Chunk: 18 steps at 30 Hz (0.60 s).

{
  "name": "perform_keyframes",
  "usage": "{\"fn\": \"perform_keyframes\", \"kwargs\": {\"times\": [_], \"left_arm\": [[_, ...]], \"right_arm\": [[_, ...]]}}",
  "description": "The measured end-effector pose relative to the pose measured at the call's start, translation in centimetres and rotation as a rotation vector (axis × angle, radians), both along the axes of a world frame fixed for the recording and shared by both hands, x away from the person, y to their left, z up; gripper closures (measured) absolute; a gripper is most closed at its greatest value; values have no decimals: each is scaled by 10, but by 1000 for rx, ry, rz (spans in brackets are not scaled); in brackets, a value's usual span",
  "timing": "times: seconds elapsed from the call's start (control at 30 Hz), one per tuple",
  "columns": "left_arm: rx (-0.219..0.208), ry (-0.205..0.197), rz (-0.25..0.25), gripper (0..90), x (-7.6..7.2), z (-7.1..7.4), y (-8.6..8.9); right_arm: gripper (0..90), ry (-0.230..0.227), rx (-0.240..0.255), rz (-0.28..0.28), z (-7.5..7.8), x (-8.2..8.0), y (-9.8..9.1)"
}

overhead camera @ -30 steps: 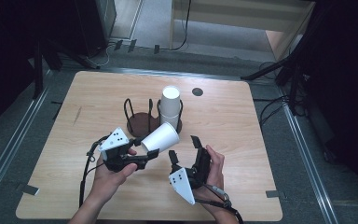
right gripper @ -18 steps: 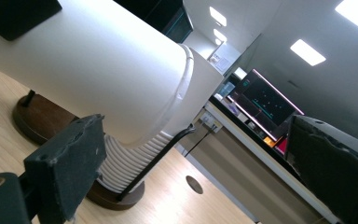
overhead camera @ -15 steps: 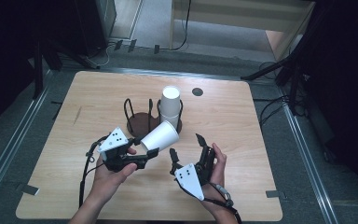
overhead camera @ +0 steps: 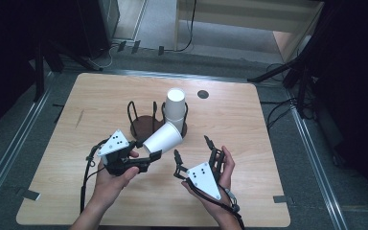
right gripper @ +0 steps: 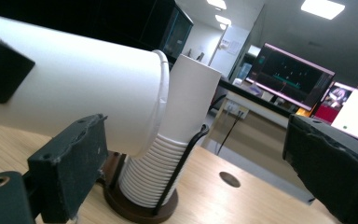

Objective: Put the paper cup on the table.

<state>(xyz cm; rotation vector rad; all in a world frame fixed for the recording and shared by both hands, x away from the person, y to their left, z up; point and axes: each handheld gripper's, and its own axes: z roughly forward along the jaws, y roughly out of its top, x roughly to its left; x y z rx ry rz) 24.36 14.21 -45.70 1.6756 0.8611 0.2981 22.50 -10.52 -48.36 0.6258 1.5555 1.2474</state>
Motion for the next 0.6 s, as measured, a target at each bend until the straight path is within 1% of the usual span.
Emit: {"fn": "perform_keyframes", "kwargs": {"times": [0.03, 0.07, 0.17, 0.2, 0.23, 0.27, 0.33, 0.37, 0.4, 0.43, 0.47, 0.5, 0.53, 0.57, 0.6], "left_arm": [[0, -1, 0, 342, 0, 0, 0], [0, -1, 0, 342, 0, 0, 0], [-1, -2, 1, 342, 0, 0, -1], [-3, -3, 0, 342, 0, -1, -1], [-3, -3, 0, 342, 0, -1, -1], [-3, -3, 0, 342, 0, -1, -1], [-1, -3, -2, 342, 0, -1, -1], [-4, -2, -3, 342, -1, -1, -2], [-3, -2, -5, 342, -1, -1, -2], [-4, -2, -5, 342, -1, -1, -2], [-4, -2, -5, 342, -1, -1, -3], [-3, -2, -5, 342, -1, -2, -3], [-4, -1, -6, 342, -1, -2, -4], [-4, -1, -6, 342, -1, -2, -4], [-3, -2, -7, 342, 0, -2, -4]], "right_arm": [[68, 16, 25, 1, 1, 0, 0], [68, 16, 25, 1, 1, 0, 0], [69, 46, 68, 15, 2, -1, 1], [70, 63, 98, 22, 3, 0, 1], [70, 63, 98, 22, 3, 0, 1], [70, 74, 115, 26, 3, 0, 0], [72, 100, 154, 35, 3, 0, 0], [72, 122, 189, 42, 4, 1, -1], [72, 122, 189, 42, 4, 1, -1], [73, 135, 208, 47, 4, 1, -1], [74, 163, 244, 53, 4, 1, -2], [74, 163, 244, 53, 4, 1, -2], [78, 204, 305, 63, 6, 2, -3], [78, 204, 305, 63, 6, 2, -3], [83, 209, 315, 63, 6, 1, -3]]}}
